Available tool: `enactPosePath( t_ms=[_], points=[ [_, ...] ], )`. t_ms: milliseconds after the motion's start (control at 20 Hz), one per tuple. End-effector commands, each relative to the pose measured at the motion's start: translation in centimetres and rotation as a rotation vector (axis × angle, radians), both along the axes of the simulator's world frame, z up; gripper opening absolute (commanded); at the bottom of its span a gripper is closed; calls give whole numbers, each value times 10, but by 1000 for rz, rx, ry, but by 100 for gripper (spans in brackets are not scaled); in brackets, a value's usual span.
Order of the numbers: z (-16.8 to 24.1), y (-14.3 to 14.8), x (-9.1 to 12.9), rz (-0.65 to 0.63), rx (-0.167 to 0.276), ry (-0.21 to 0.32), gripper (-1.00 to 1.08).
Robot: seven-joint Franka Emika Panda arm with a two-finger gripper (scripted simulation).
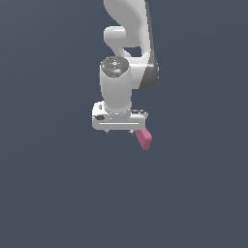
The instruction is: Pick up the object and move it to a goal position.
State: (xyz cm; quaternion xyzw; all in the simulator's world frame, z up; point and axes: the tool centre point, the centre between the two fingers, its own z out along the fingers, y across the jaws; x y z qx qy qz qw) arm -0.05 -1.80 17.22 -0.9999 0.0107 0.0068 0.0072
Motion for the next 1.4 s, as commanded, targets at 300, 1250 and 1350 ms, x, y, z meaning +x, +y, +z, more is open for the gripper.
enactPosePath(
  t_ms=[300,1250,1350],
  points=[
    [-7,-5,-4,-44,18,16,100],
    [-21,74,-33,203,0,-2,100],
    [-23,90,-40,257,-4,-7,100]
  ],
)
